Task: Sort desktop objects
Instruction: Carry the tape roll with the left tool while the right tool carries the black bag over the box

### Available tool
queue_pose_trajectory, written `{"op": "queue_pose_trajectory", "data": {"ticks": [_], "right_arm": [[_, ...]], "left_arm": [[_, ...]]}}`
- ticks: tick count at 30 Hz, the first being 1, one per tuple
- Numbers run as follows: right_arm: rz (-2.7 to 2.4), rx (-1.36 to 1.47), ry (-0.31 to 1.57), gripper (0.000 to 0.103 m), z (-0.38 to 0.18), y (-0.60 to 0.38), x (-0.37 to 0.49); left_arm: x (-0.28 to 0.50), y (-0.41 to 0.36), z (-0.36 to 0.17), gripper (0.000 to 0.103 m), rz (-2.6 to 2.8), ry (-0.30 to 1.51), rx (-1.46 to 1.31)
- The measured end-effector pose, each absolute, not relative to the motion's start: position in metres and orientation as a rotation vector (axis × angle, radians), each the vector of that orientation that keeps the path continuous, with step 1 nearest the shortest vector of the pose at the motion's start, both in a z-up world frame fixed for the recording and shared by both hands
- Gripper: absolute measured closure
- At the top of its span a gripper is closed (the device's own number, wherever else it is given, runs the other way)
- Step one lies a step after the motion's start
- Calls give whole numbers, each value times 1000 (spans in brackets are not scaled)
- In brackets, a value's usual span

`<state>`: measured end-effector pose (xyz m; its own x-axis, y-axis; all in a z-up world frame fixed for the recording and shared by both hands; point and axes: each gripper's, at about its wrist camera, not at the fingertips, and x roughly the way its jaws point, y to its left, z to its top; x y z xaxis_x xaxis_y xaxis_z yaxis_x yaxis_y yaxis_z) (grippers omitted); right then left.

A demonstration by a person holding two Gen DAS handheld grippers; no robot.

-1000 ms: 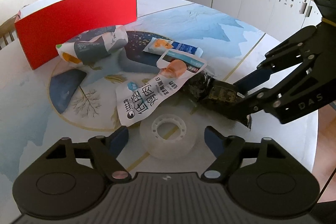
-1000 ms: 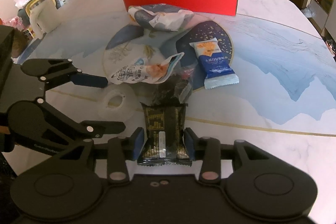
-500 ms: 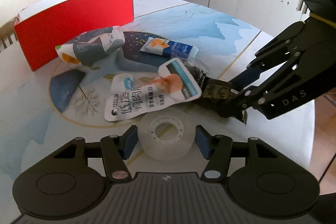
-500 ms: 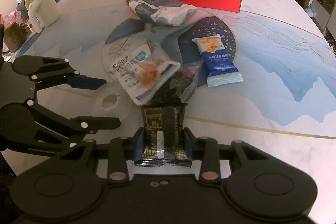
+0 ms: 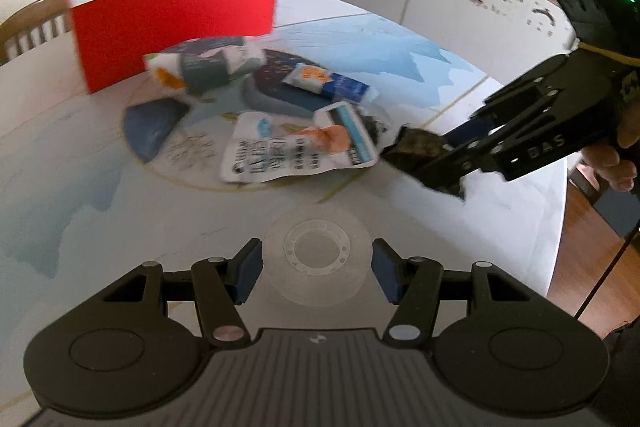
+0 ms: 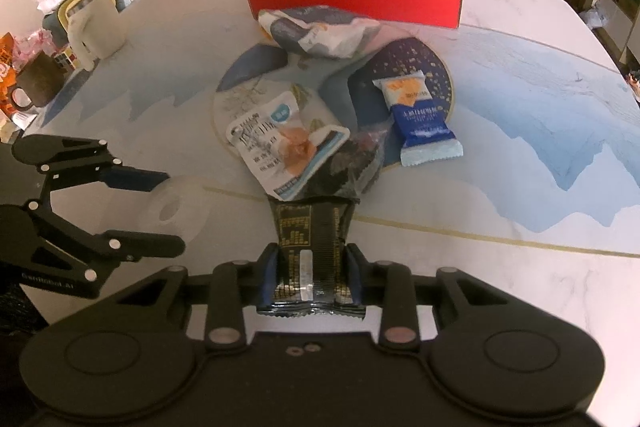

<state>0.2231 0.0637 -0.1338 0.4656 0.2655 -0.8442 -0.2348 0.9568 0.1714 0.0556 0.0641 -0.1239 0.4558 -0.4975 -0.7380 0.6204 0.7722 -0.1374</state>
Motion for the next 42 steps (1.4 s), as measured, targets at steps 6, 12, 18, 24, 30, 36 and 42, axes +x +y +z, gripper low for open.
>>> {"op": "queue_pose_trajectory", "data": {"ticks": [6,12,18,24,30,36,42], "right_arm": [[305,32,1015,71,-118,64,226],[292,38,981,71,-99,60,233],[296,32,941,71,-76,56,249],[304,0,889,71,-51,52,270],[321,-23,850,71,-31,52,293],[339,-27,818,71,-10,47,322],[344,-45,778,71,10,42,350]], "left_arm": [[56,81,-114,45,-641,851,121],[61,89,-101,45,-612,826,99],[74,93,-81,45,-587,787,78],[91,94,-61,45,-563,751,72],[108,94,-48,45,-542,721,64],[132,92,-30,45,-519,675,64],[157,91,-11,45,-491,626,66]]}}
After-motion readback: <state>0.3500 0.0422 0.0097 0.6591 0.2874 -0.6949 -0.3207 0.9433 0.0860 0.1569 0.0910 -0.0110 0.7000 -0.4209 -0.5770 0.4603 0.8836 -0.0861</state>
